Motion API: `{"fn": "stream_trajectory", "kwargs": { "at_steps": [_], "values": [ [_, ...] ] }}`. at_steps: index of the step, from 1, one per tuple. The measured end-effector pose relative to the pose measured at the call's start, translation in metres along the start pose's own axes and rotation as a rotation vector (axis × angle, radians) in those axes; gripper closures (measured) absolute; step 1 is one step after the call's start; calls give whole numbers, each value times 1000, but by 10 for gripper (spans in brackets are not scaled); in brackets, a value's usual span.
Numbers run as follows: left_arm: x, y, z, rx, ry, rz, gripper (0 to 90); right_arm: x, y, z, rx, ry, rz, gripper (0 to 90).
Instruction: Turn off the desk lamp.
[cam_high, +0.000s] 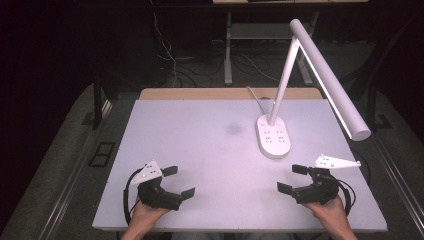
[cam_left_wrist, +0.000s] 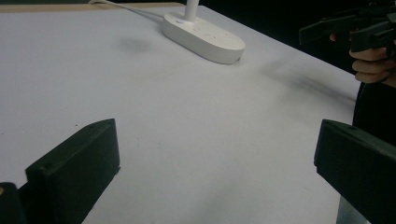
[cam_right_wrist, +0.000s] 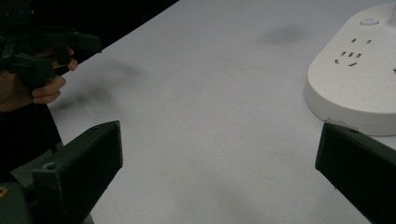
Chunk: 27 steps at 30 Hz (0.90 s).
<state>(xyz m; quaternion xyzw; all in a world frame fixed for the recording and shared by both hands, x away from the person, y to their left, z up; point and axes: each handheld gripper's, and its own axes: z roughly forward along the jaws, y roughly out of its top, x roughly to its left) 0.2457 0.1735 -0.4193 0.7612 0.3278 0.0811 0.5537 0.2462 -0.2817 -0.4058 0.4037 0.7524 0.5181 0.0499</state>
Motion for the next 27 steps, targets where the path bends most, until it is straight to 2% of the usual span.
{"fn": "stream_trajectory", "kwargs": {
  "at_steps": [18, 27],
  "values": [
    [2, -1, -2, 2, 12, 3, 0, 4, 0, 2, 44, 18, 10, 7],
    [0, -1, -2, -2, 13, 1, 0, 6, 1, 1, 68, 8, 1, 7]
  ]
}}
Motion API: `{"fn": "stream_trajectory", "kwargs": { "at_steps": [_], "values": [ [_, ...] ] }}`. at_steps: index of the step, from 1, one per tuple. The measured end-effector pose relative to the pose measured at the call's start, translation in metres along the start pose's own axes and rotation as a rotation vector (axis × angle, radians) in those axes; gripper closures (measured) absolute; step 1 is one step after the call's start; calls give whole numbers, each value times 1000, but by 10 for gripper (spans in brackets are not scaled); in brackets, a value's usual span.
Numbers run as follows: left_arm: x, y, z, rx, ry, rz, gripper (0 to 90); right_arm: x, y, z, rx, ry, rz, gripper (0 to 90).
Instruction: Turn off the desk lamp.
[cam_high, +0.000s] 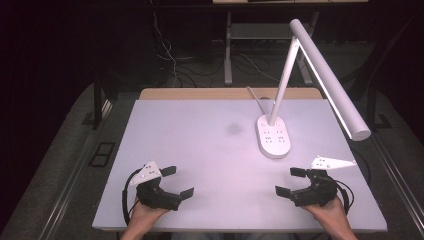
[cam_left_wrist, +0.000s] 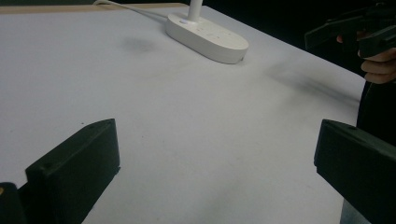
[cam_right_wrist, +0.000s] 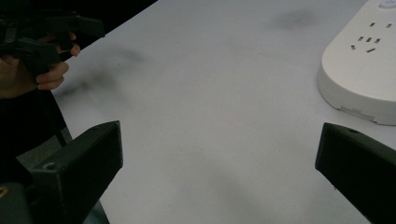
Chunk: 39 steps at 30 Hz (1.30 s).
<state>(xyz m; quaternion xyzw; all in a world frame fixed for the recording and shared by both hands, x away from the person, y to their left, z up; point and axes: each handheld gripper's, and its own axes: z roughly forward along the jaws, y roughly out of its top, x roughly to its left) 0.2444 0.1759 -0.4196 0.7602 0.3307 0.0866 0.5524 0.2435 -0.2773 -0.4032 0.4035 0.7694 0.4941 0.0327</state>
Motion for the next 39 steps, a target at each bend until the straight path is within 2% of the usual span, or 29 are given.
{"fn": "stream_trajectory", "kwargs": {
  "at_steps": [11, 12, 21, 29, 39],
  "values": [
    [0, 0, -2, -6, 3, 0, 0, 0, 7, -3, 22, -7, -3, 7],
    [0, 0, -2, -6, 3, -1, 0, 0, 9, -4, 31, -14, -14, 7],
    [0, -1, -1, -4, 1, -5, 0, -5, 22, -11, 28, -24, -4, 7],
    [0, -1, -1, -4, 1, -5, 0, -6, 38, -16, 28, -38, -34, 7],
    [1, -1, -2, -4, 5, -4, 0, -13, 54, -15, 33, -46, -44, 8]
  ]
}}
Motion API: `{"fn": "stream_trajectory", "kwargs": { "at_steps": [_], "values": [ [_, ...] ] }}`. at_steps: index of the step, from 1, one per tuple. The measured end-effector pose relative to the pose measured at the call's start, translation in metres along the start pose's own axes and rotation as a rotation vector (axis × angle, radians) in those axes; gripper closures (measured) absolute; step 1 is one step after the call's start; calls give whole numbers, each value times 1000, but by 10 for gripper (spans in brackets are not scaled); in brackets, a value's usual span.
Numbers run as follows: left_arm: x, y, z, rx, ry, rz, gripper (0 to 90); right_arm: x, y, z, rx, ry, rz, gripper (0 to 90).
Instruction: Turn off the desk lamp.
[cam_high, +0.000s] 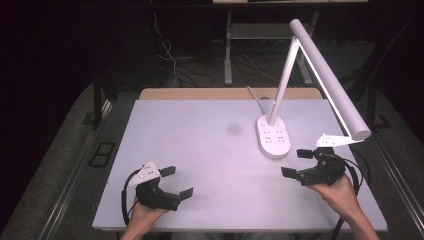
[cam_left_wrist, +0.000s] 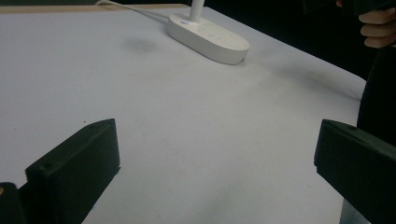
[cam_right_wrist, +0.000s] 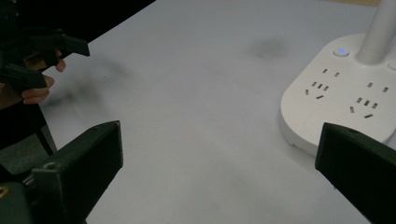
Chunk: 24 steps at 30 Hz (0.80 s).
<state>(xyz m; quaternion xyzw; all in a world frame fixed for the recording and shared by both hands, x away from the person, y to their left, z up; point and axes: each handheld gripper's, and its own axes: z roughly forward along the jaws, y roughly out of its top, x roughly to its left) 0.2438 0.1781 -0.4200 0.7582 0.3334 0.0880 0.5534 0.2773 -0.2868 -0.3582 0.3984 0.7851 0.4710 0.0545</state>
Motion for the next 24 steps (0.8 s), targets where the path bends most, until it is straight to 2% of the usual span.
{"fn": "stream_trajectory", "kwargs": {
  "at_steps": [8, 9, 11, 24],
  "values": [
    [-1, -1, 0, 0, -3, -4, 0, -10, 17, 1, 7, -1, -1, 10],
    [-1, -1, 0, 0, -3, -4, 0, -11, 19, 1, 9, 0, -1, 45],
    [0, 0, 0, 0, -3, -3, 0, -14, 23, 1, 3, 17, 0, 55],
    [1, 0, -1, -3, -1, -5, 0, -34, 46, 8, 34, -9, -2, 55]
  ]
}}
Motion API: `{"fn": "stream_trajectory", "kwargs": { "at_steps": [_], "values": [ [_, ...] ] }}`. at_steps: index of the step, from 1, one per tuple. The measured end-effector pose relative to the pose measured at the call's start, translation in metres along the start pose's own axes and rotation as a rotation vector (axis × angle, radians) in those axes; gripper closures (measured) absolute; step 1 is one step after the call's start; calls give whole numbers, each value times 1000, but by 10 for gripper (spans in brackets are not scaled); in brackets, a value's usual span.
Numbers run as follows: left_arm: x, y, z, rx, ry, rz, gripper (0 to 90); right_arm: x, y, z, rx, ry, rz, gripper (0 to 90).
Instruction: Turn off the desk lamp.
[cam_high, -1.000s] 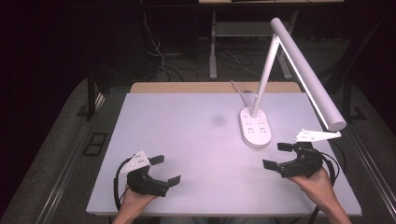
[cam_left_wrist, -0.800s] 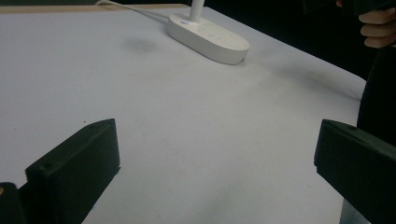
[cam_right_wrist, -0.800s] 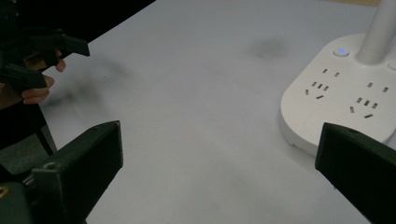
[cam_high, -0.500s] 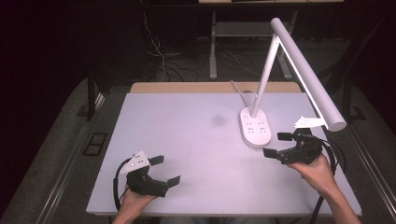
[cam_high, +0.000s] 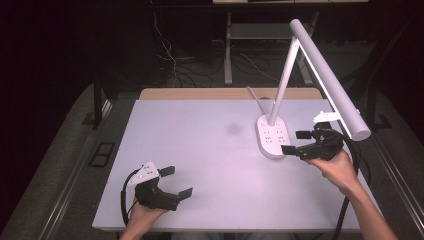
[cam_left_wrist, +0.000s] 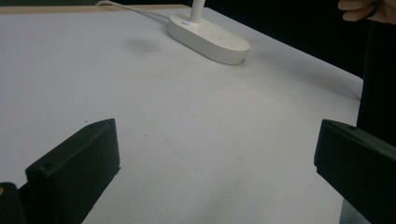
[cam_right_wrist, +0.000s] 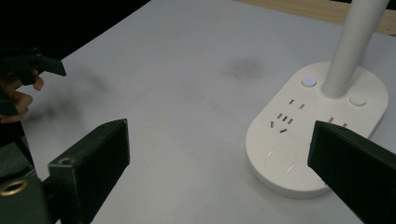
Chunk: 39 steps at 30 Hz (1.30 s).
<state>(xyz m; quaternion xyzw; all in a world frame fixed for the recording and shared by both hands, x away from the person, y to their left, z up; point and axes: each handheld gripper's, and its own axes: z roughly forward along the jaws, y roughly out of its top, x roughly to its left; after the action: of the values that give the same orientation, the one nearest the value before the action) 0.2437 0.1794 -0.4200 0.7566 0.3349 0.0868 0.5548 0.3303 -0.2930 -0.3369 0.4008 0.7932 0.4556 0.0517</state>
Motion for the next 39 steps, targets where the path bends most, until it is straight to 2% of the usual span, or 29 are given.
{"fn": "stream_trajectory", "kwargs": {
  "at_steps": [16, 24, 30, 33, 34, 35, 37, 38, 39],
  "values": [
    [2, 0, -2, -5, 1, -4, 0, -25, 21, 9, 17, -29, 21, 56],
    [2, 0, -2, -6, 0, -4, 0, -46, 32, 17, 29, -60, 42, 57],
    [3, 0, -3, -6, 4, 0, 0, -55, 34, 22, 34, -78, 46, 65],
    [3, 0, -2, -7, 3, -3, 0, -60, 34, 24, 40, -79, 48, 148],
    [3, 0, -2, -7, 3, -3, 0, -64, 34, 25, 55, -95, 61, 196],
    [3, 0, -2, -8, 1, -4, 0, -64, 34, 25, 55, -95, 61, 196],
    [3, 0, -2, -7, 3, -3, 0, -70, 33, 27, 50, -103, 62, 253],
    [3, 0, -2, -7, 2, -2, 0, -76, 33, 28, 44, -107, 73, 322],
    [3, 0, -2, -6, 2, -2, 0, -76, 33, 28, 44, -107, 73, 322]
  ]
}}
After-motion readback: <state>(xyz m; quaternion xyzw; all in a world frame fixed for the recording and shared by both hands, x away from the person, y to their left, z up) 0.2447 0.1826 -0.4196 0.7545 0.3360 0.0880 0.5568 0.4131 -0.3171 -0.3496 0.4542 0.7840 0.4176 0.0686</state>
